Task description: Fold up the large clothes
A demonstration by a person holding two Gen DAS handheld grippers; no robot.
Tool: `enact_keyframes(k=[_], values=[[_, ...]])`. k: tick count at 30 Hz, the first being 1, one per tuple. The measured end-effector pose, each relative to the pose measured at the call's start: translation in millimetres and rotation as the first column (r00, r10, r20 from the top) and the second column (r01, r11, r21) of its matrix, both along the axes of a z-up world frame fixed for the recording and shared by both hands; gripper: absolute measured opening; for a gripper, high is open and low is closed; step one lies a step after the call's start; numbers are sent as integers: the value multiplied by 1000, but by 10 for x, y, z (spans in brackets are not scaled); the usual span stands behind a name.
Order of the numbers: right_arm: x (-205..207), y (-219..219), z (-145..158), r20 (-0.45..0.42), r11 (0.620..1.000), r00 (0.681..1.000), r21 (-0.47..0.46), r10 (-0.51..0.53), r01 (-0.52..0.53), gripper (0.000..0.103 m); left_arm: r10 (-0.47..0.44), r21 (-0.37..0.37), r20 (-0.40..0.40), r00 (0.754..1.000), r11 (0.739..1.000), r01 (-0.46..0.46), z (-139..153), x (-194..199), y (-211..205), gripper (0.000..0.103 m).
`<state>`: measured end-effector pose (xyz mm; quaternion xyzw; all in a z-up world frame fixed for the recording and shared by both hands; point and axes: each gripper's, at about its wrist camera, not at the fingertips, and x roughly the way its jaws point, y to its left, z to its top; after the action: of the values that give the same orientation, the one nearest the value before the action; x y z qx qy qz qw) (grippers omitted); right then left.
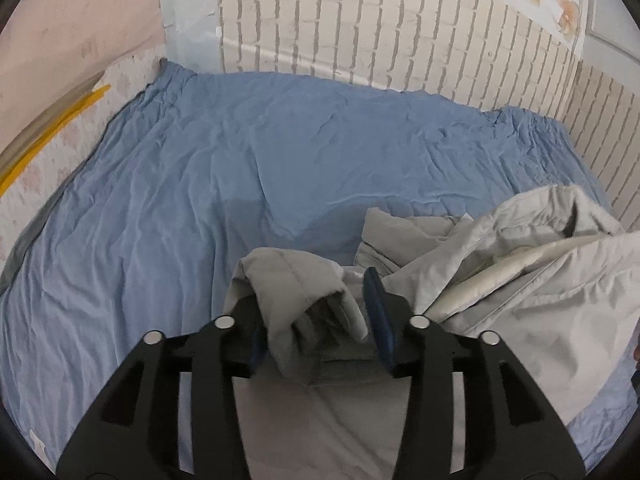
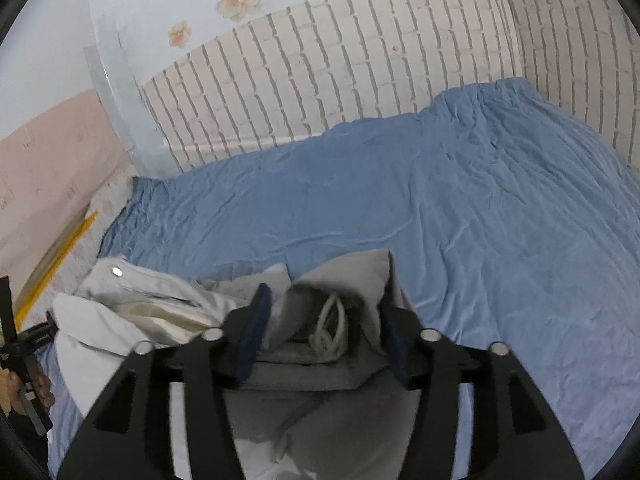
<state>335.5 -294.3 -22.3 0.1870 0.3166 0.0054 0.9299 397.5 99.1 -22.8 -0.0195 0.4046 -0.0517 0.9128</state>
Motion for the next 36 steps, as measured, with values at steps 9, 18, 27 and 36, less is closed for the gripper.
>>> enact_keyframes(k=[9,18,27,36], values=[[-164,97,342,77,995,997,-98,-17,25,72,15,18,83,996,1000,-17,300,-261,80,98],[-201,310,240,-7,988,1000,-151,24,-24,72,-24,86,59,998,996,19,283,-379,-73,98],[-179,550,-380,-113,995,991,-65,74,-81,54,-66,-49,-117,991,997,61,-485,-487,-264,37],[-29,898,-979,-251,980,962,-131,112,-148,18,-91,46,-140,986,994,98,-865,-385,-541,15]])
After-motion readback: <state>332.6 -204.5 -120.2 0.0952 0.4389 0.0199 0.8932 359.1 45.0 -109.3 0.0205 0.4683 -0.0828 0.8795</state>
